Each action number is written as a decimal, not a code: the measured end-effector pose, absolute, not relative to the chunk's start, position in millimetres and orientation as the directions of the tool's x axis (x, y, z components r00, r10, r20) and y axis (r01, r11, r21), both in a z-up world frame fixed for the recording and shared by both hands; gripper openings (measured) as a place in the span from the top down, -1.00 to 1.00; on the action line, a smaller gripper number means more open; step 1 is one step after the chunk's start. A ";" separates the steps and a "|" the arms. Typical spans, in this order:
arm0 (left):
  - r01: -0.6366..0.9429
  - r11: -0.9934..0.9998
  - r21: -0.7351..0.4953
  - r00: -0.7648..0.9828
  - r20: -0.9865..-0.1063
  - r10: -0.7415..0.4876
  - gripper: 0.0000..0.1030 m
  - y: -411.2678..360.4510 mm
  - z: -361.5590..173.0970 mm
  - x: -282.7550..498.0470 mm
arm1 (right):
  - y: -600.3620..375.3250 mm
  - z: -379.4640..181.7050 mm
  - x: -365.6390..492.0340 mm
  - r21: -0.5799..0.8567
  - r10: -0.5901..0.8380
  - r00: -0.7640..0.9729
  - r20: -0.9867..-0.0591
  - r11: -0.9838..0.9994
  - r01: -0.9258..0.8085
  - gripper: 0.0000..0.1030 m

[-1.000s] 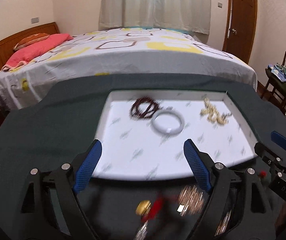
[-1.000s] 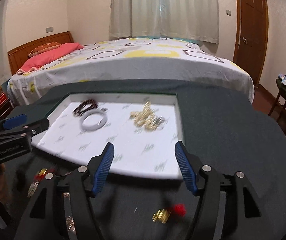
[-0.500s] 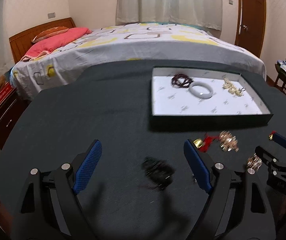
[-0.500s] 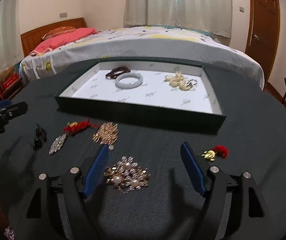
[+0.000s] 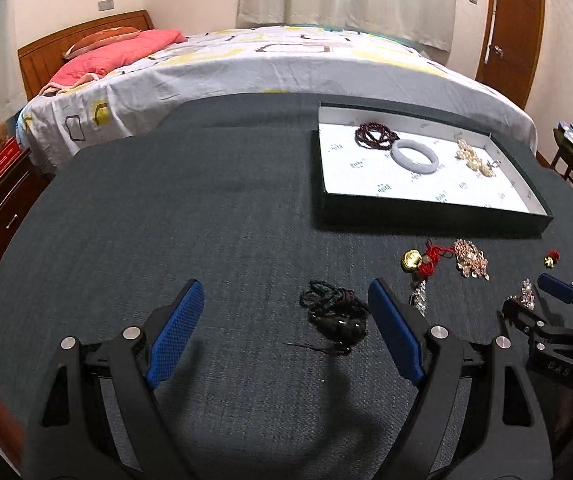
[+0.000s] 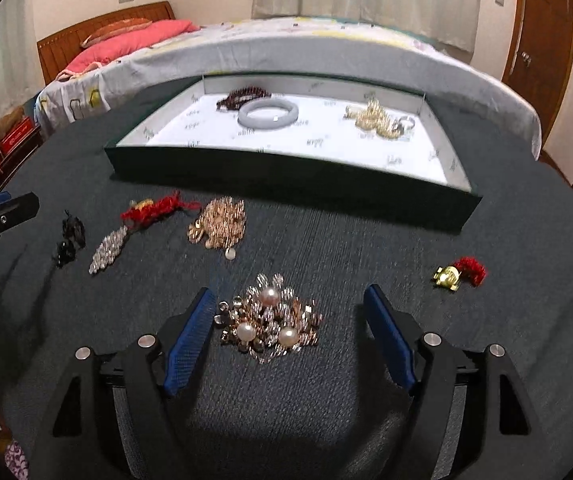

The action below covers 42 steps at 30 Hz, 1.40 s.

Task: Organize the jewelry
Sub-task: 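Close the right tool on the pearl brooch while the left tool hovers over the black cord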

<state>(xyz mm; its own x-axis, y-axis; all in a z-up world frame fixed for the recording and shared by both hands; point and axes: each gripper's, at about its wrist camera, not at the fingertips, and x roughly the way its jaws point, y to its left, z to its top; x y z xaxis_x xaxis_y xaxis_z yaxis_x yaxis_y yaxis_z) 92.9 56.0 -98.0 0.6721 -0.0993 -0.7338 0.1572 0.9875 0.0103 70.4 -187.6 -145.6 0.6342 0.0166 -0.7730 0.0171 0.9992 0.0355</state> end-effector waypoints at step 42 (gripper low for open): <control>0.161 0.987 0.024 0.643 -0.761 -0.086 -0.45 34.2 -123.9 101.6 | -198.9 -124.5 51.7 0.104 0.097 0.691 -0.716 0.994 -0.031 0.25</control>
